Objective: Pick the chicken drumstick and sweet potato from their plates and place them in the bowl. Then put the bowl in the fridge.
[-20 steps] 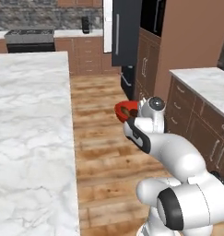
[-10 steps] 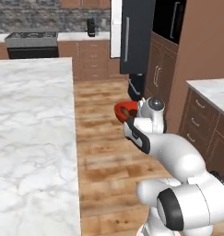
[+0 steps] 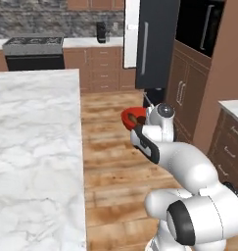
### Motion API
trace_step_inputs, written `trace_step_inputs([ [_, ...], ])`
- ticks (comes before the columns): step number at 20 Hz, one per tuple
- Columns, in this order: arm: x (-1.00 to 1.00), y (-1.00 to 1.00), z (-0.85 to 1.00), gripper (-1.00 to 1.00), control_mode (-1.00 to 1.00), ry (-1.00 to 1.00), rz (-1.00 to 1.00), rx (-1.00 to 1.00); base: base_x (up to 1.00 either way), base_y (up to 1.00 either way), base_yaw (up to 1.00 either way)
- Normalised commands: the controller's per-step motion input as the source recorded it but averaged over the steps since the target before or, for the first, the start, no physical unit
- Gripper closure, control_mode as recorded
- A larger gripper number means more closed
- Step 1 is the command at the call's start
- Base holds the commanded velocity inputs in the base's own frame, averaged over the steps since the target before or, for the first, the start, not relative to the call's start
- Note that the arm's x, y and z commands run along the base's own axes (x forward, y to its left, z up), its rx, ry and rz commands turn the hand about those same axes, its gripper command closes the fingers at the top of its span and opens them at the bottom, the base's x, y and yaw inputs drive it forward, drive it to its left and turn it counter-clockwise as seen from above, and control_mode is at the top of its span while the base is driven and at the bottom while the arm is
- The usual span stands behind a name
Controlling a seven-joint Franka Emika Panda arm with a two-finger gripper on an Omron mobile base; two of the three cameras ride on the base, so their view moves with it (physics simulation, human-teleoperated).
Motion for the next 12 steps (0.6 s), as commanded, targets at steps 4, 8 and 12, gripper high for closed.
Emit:
trace_step_inputs([
  [4, 0.00, 0.00, 0.00, 1.00, 1.00, 0.00, 0.00, 0.00, 0.94, 0.00, 0.01],
  [8, 0.00, 0.00, 0.00, 1.00, 1.00, 0.00, 0.00, 0.00, 0.94, 0.00, 0.00],
  [12, 0.00, 0.00, 0.00, 1.00, 1.00, 0.00, 0.00, 0.00, 0.94, 0.00, 0.00],
])
